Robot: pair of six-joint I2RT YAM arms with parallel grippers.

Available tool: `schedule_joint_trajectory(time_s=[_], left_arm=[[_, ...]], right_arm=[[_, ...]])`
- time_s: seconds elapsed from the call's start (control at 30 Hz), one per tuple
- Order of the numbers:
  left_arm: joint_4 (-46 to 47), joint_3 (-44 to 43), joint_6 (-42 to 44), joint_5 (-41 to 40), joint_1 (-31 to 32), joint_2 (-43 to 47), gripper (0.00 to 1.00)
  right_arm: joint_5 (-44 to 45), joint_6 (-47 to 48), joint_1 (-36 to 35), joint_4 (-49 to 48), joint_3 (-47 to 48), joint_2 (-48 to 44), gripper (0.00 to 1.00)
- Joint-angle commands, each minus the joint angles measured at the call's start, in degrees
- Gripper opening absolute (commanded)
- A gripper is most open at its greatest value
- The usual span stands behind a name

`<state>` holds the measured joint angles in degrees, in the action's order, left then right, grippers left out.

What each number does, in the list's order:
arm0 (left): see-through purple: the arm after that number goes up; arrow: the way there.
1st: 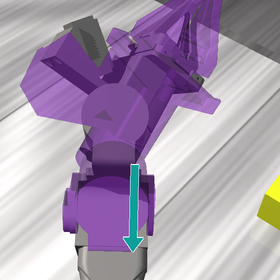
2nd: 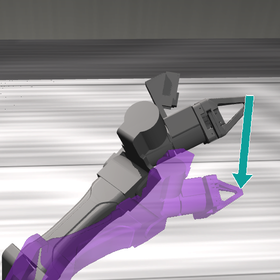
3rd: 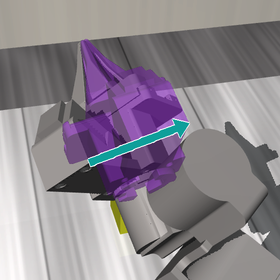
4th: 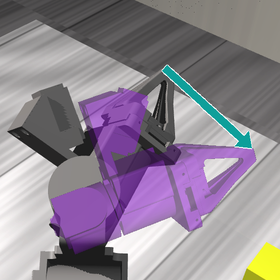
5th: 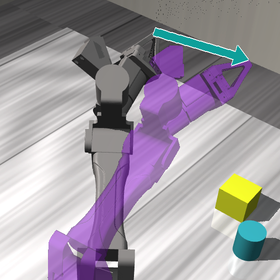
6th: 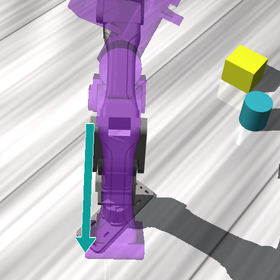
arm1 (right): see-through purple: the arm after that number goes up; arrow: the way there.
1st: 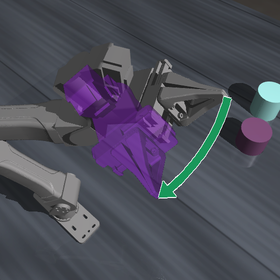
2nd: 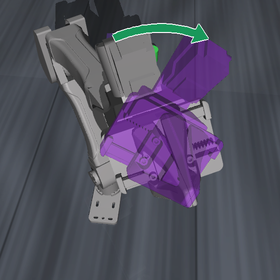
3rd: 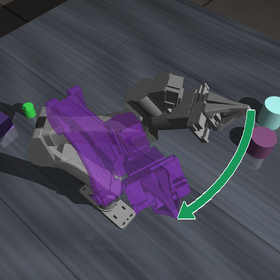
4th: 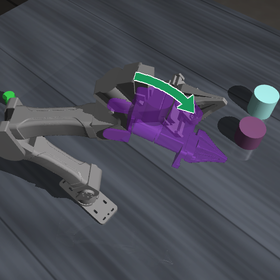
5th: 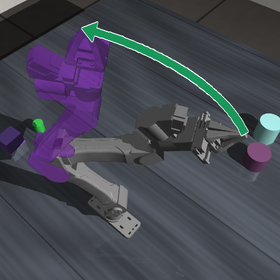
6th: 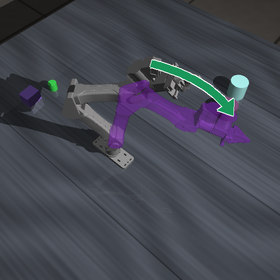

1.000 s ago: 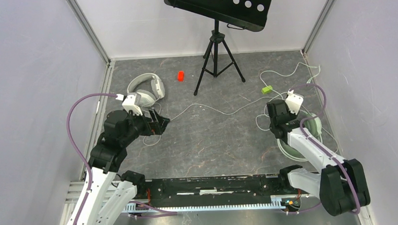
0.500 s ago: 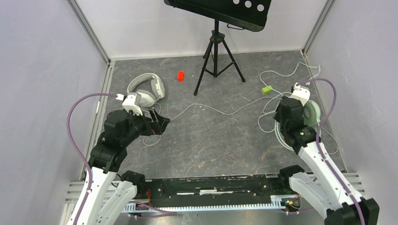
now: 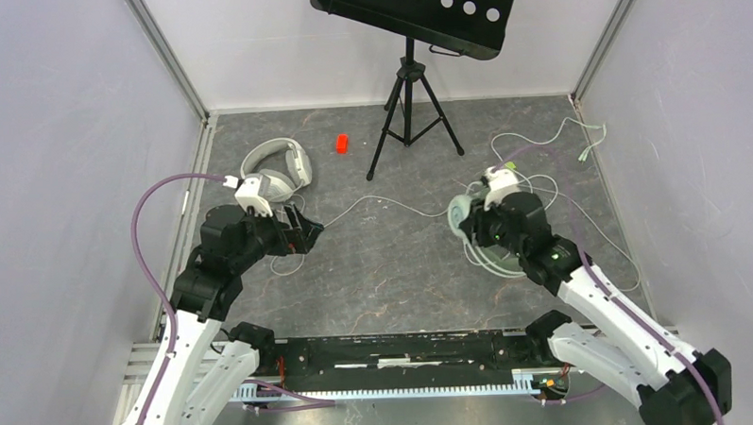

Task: Wrap the headphones
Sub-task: Pick up the headphones from the center of the board.

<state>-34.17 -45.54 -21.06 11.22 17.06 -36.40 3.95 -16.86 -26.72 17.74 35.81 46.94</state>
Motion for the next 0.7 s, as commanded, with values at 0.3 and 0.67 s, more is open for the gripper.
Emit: schedule_joint_trajectory(time_s=[0.3, 0.67], left_arm=[[2.6, 1.1, -2.0, 4.3, -0.3, -1.5, 1.00], [16.0, 0.7, -7.9, 18.7, 0.0, -3.6, 1.00]], right_arm=[[-8.7, 24.8, -23.5, -7.0, 2.9, 0.6, 0.29], [-27.2, 53.9, -28.3, -8.6, 2.1, -2.0, 0.19]])
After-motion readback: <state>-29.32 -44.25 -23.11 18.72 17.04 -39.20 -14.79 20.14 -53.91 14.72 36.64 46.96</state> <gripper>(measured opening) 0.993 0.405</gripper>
